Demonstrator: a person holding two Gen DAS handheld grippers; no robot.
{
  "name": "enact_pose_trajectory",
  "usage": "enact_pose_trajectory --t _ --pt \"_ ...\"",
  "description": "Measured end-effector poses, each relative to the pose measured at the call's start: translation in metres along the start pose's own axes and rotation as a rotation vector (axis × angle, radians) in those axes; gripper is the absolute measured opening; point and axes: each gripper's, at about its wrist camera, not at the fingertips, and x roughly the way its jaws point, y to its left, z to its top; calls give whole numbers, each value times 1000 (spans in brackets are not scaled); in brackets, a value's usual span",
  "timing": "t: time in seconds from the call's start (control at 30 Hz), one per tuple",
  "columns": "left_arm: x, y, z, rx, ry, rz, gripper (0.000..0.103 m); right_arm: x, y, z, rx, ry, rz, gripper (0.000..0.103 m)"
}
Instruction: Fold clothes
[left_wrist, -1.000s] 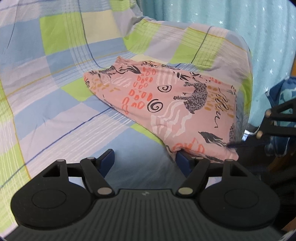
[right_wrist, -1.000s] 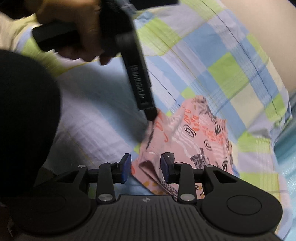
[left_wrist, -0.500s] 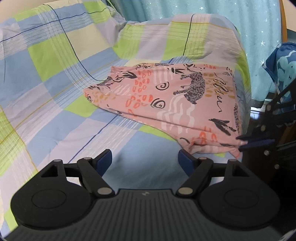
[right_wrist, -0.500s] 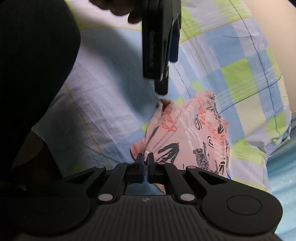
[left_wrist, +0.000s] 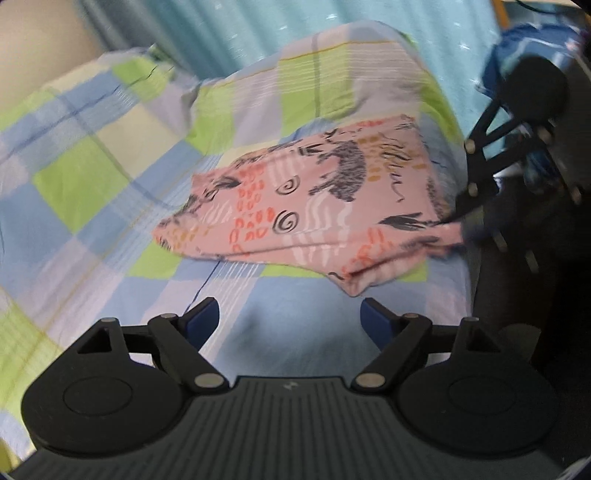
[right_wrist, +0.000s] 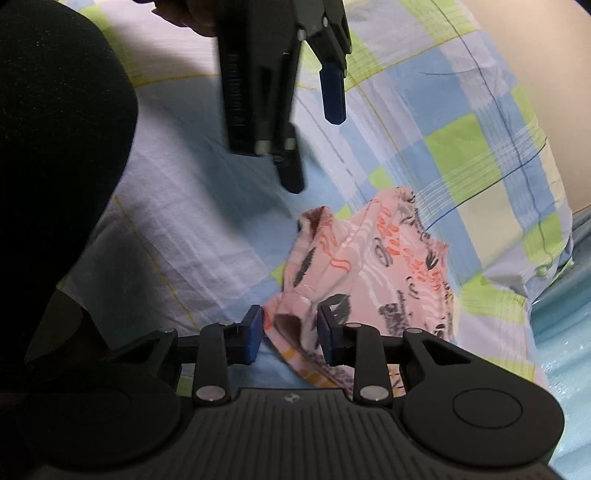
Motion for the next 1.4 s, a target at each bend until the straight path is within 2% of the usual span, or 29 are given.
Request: enact_pose_trajectory --t 0.03,0.2,0.3,0.37,0.43,0.47,0.5,0.53,0.57,0.6,0.7,0.73,0.8,0.87,0.9,0.93,0.97,1.0,1.1,1.17,1.23,1.3,1.4 --pt "-1 -2 0 18 -14 -7 81 -1 -3 -1 7 -6 2 1" --pt "2 -20 4 142 -92 -68 83 -17 -35 3 192 -50 53 3" --pt "8 -38 8 246 -140 -37 82 -26 -60 7 338 -72 106 3" --pt "7 -46 12 278 -189 -18 82 -34 -74 12 417 -96 135 4" --pt "5 -53 14 301 -231 -3 80 -42 -78 21 434 -130 152 4" --pt "5 -54 14 310 -236 0 69 -45 -78 26 428 -143 159 4" --pt "6 -56 14 319 -240 4 45 -45 -76 28 420 -146 162 4" --pt "8 -57 14 330 -224 7 31 -44 -75 30 413 -148 165 4" --pt "9 -56 13 333 -210 16 10 -44 -73 32 405 -150 168 4" --pt "11 -55 12 336 -196 24 7 -42 -73 31 402 -149 170 4" --pt "7 -44 9 291 -183 1 5 -43 -69 25 377 -148 172 5" --pt "3 -38 8 271 -180 -6 5 -44 -67 23 359 -147 167 9" --pt "-2 -21 9 176 -173 -38 5 -44 -59 14 315 -117 127 41" --pt "-2 -5 13 98 -167 -63 4 -36 -55 2 279 -84 65 44" --pt "-3 3 16 62 -165 -75 4 -30 -55 -3 281 -65 41 51" --pt "-3 11 19 19 -164 -89 4 -23 -56 -6 292 -55 29 52" --pt "-4 17 21 -1 -161 -97 4 -17 -57 -8 304 -46 17 55" --pt "-4 21 26 -14 -163 -97 4 -10 -57 -9 312 -46 4 62" --pt "-8 28 37 -30 -169 -108 4 5 -53 0 310 -83 -51 72" --pt "-13 29 40 -28 -170 -108 4 15 -48 7 303 -104 -75 72" --pt "-17 30 42 -26 -171 -107 4 24 -46 11 308 -132 -107 67" --pt "-19 31 40 -23 -169 -105 4 33 -45 10 296 -136 -163 51" --pt "-17 33 34 -17 -162 -101 4 44 -47 -6 231 -82 -240 33"
